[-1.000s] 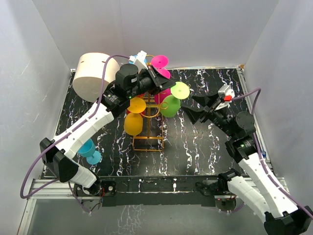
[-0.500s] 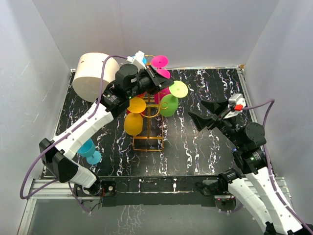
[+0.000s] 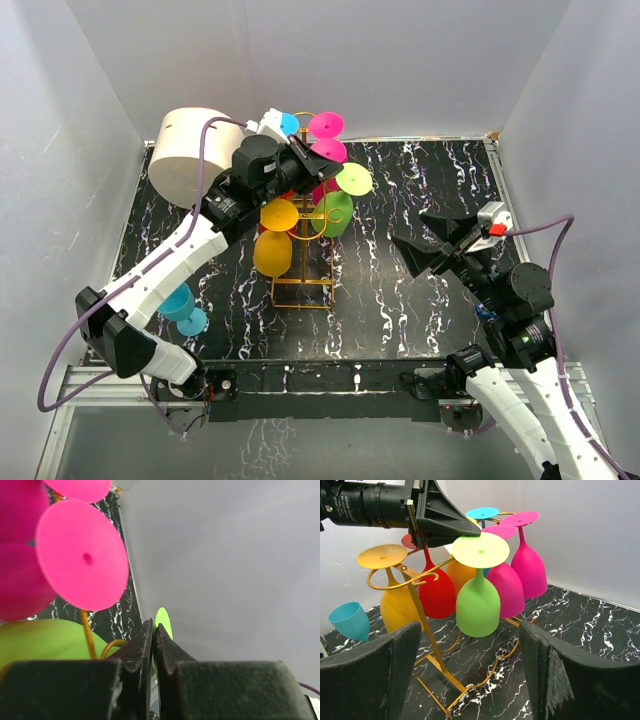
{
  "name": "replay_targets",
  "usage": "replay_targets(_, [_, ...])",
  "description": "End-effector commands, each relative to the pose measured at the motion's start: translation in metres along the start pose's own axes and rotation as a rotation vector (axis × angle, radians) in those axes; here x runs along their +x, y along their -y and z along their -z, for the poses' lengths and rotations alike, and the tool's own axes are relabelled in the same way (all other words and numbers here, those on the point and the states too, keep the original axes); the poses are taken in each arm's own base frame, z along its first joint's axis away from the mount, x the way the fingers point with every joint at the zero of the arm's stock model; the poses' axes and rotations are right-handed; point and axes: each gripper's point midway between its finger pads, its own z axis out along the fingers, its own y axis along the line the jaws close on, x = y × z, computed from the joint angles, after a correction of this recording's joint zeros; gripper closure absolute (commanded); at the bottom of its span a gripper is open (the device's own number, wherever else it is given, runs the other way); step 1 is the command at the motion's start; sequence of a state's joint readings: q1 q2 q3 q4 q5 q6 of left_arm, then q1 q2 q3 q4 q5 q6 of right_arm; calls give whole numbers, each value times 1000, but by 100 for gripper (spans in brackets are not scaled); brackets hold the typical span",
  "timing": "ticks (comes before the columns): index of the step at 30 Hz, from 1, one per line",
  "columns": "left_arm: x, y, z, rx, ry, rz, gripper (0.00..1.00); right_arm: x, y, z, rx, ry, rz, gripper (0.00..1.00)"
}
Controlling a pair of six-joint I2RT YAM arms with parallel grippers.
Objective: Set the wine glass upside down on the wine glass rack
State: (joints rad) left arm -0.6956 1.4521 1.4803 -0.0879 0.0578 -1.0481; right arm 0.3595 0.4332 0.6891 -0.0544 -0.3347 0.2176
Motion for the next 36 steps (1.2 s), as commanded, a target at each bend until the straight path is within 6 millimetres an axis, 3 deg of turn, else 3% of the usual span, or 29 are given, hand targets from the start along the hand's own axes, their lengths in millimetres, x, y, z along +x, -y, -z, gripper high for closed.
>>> replay_targets(1, [-23, 5, 21, 0, 109, -7, 100, -14, 0, 2, 16, 40, -4, 23])
replay_targets(3, [-27, 10, 31, 12, 131, -8, 100, -13, 1, 1, 22, 40, -8, 23])
replay_targets(9, [-30, 13, 36, 15, 142, -21, 100, -9, 3, -1, 28, 32, -19, 23])
replay_targets(30, [-41, -7, 47, -63, 214, -101, 100, -3, 7, -2, 42, 27, -40, 23])
replay_targets(36, [-40, -16, 50, -104, 203, -173, 90, -5, 7, -2, 47, 26, -26, 23])
